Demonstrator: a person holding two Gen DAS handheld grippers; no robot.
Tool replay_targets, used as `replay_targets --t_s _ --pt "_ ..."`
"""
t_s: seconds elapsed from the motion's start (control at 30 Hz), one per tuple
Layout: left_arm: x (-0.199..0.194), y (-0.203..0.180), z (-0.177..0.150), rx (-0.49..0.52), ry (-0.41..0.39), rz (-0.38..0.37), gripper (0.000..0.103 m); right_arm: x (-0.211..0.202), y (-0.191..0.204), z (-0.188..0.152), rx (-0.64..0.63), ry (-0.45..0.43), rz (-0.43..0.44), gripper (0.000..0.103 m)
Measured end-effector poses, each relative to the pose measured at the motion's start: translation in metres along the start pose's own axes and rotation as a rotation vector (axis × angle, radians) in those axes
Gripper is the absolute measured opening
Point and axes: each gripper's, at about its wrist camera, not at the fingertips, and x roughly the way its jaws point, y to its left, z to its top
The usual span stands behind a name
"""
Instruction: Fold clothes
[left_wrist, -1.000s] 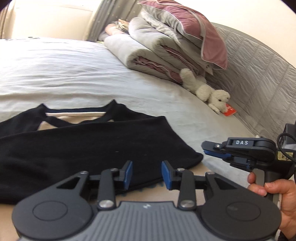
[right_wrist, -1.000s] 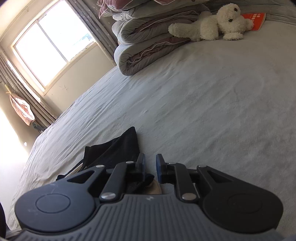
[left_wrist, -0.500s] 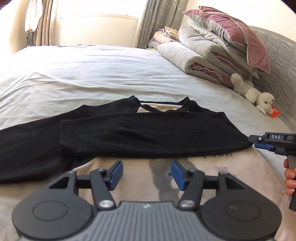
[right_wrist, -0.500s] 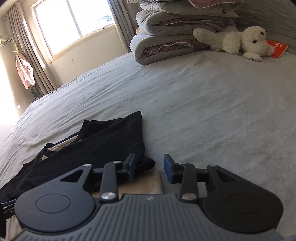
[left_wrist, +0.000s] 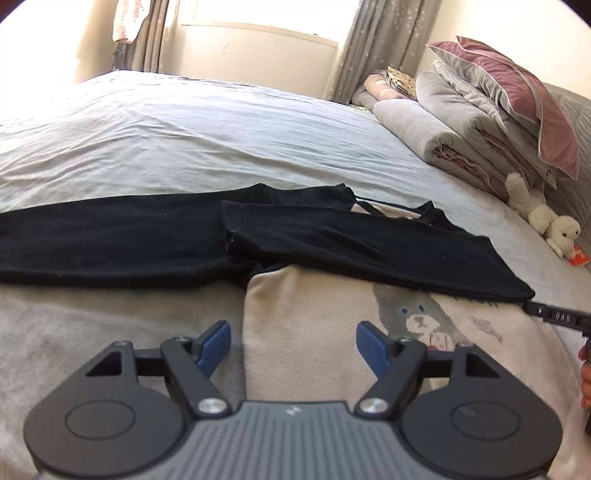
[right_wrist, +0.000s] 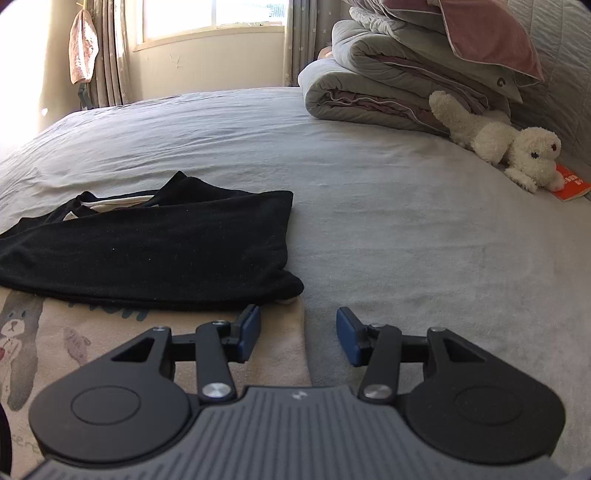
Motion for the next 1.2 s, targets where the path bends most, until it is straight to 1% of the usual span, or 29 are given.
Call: replay_targets --t_s 0.07,0.13,0.17,0.23,0.3,0.4,0.77,0.8,0.87,0.9,0.93,1.2 --pt "-0.002 0.003 0.001 -0.035 -0.019 0.001 0.079 0.001 -0.002 -0.001 -0.001 -0.005 -0.010 0.050" --pt "-0.004 0.007 -0.001 -0.057 -0.005 0.010 0.080 0.000 -0.006 -0.001 0.010 -0.006 -0.020 0.050" --pt "-0.005 0.009 -0.001 -0.063 0.003 0.008 0.081 0.000 -0.007 -0.001 0.010 -0.008 -0.023 0.050" --pt "-0.007 0.013 -0.002 -0.070 0.015 0.004 0.085 0.001 -0.010 -0.001 0.010 -0.012 -0.027 0.050" --pt "-0.009 0.014 -0.003 -0.062 0.011 0.012 0.088 0.002 -0.013 -0.001 0.018 -0.015 -0.026 0.050" --pt "-0.007 0.016 -0.003 -0.057 0.016 0.031 0.088 0.004 -0.013 -0.001 0.022 -0.020 -0.016 0.050" --pt "-0.001 0.016 -0.001 -0.061 0.010 0.053 0.089 0.007 -0.001 -0.002 -0.013 -0.048 0.001 0.050" --pt "-0.001 0.015 -0.001 -0.062 0.009 0.055 0.089 0.008 0.000 -0.002 -0.016 -0.051 0.003 0.048" --pt "0.001 0.014 -0.001 -0.060 0.008 0.061 0.090 0.008 -0.002 -0.002 -0.002 -0.049 0.011 0.037" --pt "0.002 0.014 -0.001 -0.058 0.007 0.065 0.090 0.009 -0.006 -0.002 0.021 -0.044 0.019 0.024" --pt "0.003 0.013 -0.001 -0.057 0.007 0.068 0.090 0.010 -0.010 -0.002 0.044 -0.038 0.028 0.022" --pt "0.004 0.008 -0.007 0.028 0.007 0.083 0.090 0.014 -0.043 0.000 0.228 0.007 0.094 0.021"
